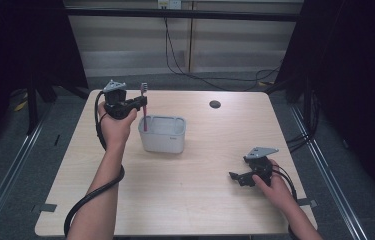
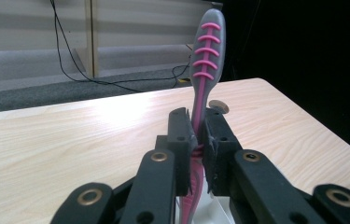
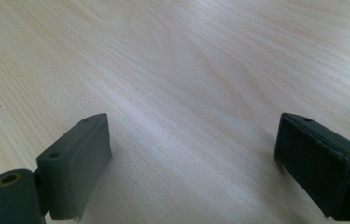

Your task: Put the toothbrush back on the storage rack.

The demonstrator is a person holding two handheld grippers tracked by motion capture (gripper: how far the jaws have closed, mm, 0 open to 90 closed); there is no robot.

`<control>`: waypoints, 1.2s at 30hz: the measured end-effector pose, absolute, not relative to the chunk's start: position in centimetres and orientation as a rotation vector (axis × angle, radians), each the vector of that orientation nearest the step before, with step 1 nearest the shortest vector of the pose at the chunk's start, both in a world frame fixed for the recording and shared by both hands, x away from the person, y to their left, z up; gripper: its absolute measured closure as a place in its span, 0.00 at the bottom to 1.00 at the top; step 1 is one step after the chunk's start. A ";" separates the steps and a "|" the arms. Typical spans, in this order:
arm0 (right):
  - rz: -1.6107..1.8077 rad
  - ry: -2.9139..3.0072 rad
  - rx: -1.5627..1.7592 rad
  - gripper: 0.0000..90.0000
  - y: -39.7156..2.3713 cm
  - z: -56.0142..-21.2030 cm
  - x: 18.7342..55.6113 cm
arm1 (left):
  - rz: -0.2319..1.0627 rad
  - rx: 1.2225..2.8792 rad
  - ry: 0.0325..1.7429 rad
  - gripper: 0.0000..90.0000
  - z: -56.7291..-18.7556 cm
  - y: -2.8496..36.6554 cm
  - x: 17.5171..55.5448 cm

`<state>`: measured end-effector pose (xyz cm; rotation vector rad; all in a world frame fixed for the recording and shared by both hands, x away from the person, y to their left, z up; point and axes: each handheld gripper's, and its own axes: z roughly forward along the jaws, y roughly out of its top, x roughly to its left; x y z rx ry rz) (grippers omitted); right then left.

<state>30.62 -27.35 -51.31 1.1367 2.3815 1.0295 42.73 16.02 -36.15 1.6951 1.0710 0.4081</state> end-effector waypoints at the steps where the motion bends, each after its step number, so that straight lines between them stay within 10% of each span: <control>1: 1.030 2.381 1.137 0.11 -27.3 -51.3 30.6 | 0.408 1.696 1.071 0.92 -36.2 16.0 42.7; 36: 1.029 2.382 1.136 0.11 -27.4 -51.3 30.6 | 0.434 1.718 1.094 0.92 -38.3 16.3 41.5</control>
